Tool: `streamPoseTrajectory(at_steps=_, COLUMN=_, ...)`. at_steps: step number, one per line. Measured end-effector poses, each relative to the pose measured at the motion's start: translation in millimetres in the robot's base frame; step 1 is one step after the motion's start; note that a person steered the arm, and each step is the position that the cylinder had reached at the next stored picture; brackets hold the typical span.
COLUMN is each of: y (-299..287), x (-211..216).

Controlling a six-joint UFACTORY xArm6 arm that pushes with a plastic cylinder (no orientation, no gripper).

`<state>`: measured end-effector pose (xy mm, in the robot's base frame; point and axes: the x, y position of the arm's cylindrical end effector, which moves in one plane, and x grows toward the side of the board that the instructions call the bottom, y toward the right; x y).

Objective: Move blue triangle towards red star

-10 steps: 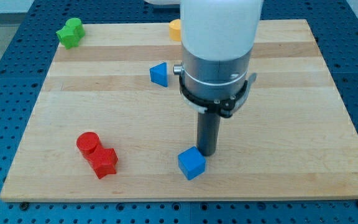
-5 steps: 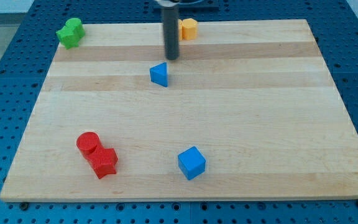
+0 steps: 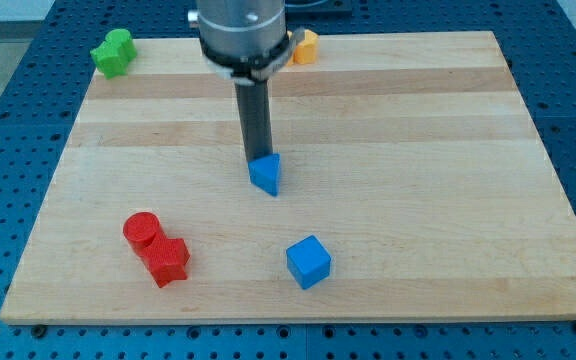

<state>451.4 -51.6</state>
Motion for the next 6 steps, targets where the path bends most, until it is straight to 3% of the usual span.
streamPoseTrajectory(at_steps=1, y=0, x=49)
streamPoseTrajectory(at_steps=2, y=2, x=54)
streamPoseTrajectory(at_steps=3, y=35, x=33)
streamPoseTrajectory(at_steps=5, y=102, x=33)
streamPoseTrajectory(at_steps=6, y=80, x=43)
